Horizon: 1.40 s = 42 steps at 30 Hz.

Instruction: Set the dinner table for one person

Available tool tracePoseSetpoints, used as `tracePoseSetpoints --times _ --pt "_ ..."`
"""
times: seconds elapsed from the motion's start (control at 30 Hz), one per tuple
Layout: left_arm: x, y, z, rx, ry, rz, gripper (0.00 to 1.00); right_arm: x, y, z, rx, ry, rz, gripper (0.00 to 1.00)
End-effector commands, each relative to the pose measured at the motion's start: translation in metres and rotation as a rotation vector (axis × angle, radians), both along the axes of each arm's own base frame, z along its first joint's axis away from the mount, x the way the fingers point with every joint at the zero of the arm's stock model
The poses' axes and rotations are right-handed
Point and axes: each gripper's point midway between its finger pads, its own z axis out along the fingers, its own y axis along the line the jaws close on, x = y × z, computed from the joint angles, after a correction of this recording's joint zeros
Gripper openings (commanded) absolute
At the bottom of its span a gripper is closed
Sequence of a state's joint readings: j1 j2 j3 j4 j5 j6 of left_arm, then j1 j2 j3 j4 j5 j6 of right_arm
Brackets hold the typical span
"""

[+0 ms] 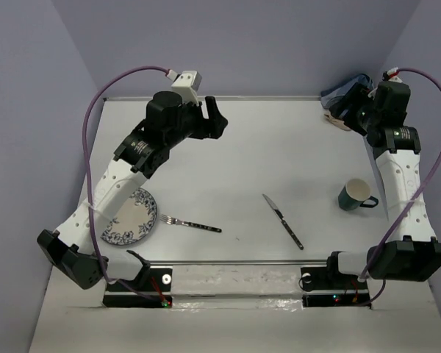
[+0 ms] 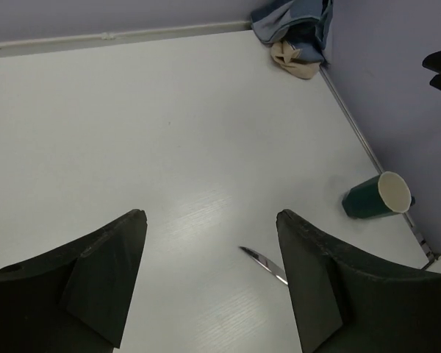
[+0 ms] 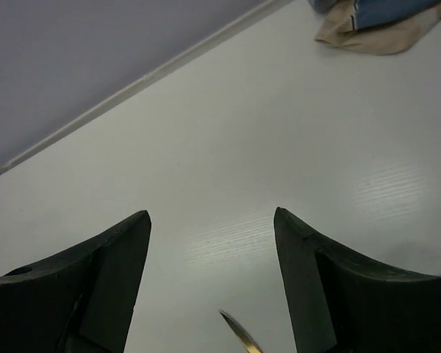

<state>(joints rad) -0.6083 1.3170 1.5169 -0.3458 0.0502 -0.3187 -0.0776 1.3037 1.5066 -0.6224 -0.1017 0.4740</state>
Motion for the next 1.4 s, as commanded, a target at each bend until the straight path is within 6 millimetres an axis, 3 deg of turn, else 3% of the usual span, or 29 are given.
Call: tracePoseSetpoints --times 0.0,0.17,0.23,0.27,0.3,0.37,0.5,0.53,0.6,0.63,0.73,0.77,0.8,0.87,0.97,1.0,1.2,1.27,1.37 --pt "-0.013 0.003 0.007 -0.018 -0.03 -0.048 0.83 0.009 -0.028 0.006 -0.02 0.002 -0.175 0.73" --pt "-0.019 0.008 -0.002 -0.011 -0.022 -0.055 0.91 0.038 -0.048 0.008 -0.023 -0.024 -0.253 0.69" --pt "-0.024 0.011 -0.003 -0.016 -0.031 -0.057 0.96 0.056 -0.06 -0.007 -0.021 0.001 -0.306 0.66" --pt "-0.025 0.012 -0.004 -0.02 -0.036 -0.057 0.99 0.058 -0.06 -0.003 -0.013 -0.013 -0.309 0.66" --pt "-0.029 0.015 0.0 -0.034 -0.048 -0.052 0.99 0.066 -0.069 -0.014 -0.008 0.007 -0.336 0.65" --pt "-0.032 0.018 -0.008 -0.036 -0.039 -0.046 0.99 0.078 -0.078 -0.016 0.014 -0.014 -0.369 0.64" --pt "-0.037 0.028 -0.017 -0.017 -0.018 -0.02 0.99 0.114 -0.096 -0.04 0.05 0.002 -0.434 0.64" --pt "-0.038 0.03 -0.023 -0.007 -0.007 -0.011 0.99 0.129 -0.098 -0.064 0.072 0.042 -0.446 0.64" --pt "-0.039 0.035 -0.027 -0.006 0.006 0.008 0.99 0.148 -0.099 -0.066 0.097 0.036 -0.451 0.64" --pt "-0.04 0.036 -0.034 0.0 0.018 0.012 0.99 0.159 -0.105 -0.09 0.099 0.078 -0.464 0.65" --pt "-0.041 0.04 -0.036 0.0 0.018 0.024 0.99 0.179 -0.114 -0.097 0.115 0.068 -0.508 0.65" --pt "-0.041 0.041 -0.039 0.006 0.02 0.028 0.99 0.186 -0.121 -0.12 0.126 0.104 -0.524 0.65" --pt "-0.039 0.044 -0.04 0.01 0.017 0.04 0.99 0.193 -0.128 -0.118 0.154 0.089 -0.546 0.65" --pt "-0.036 0.047 -0.043 0.023 0.012 0.054 0.99 0.203 -0.135 -0.145 0.185 0.125 -0.566 0.65" --pt "-0.029 0.048 -0.045 0.021 0.008 0.058 0.99 0.211 -0.148 -0.155 0.255 0.121 -0.611 0.64" --pt "-0.024 0.049 -0.048 0.024 0.013 0.065 0.99 0.214 -0.153 -0.169 0.282 0.139 -0.629 0.64" --pt "-0.008 0.041 -0.055 0.018 0.028 0.049 0.99 0.236 -0.158 -0.183 0.317 0.131 -0.619 0.63" --pt "-0.005 0.036 -0.057 0.014 0.038 0.037 0.99 0.24 -0.164 -0.198 0.322 0.147 -0.626 0.62" --pt "0.001 0.035 -0.062 0.02 0.052 0.041 0.99 0.249 -0.166 -0.205 0.332 0.143 -0.627 0.61"
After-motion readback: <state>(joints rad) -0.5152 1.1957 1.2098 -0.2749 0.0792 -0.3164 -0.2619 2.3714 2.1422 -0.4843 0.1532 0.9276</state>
